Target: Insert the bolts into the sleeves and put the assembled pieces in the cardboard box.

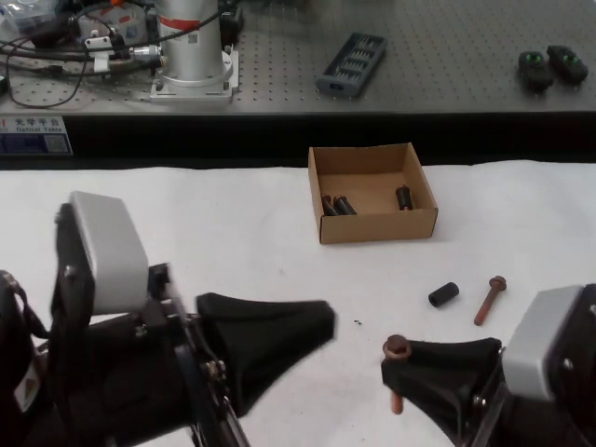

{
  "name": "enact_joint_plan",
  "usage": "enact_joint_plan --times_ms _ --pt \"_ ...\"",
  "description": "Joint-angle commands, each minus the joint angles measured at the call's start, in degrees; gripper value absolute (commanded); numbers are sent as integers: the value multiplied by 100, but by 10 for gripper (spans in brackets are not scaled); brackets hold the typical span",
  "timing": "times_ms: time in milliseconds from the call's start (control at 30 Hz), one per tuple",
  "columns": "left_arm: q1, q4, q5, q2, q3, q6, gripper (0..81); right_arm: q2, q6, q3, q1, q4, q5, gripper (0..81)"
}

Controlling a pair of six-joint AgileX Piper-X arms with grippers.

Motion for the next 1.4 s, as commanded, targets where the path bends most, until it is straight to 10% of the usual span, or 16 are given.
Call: enact_joint_plan --times_ms 0,333,1367 --pt "-13 262 -476 -153 -25 39 6 -64 350 -389 -17 509 885 54" --pt "-13 922 -1679 -274 -25 5 6 -40 536 -1911 -198 2455 2133 54" --pt "-13 662 -2366 -273 315 389 6 3568 563 -6229 -2649 4882 1559 54"
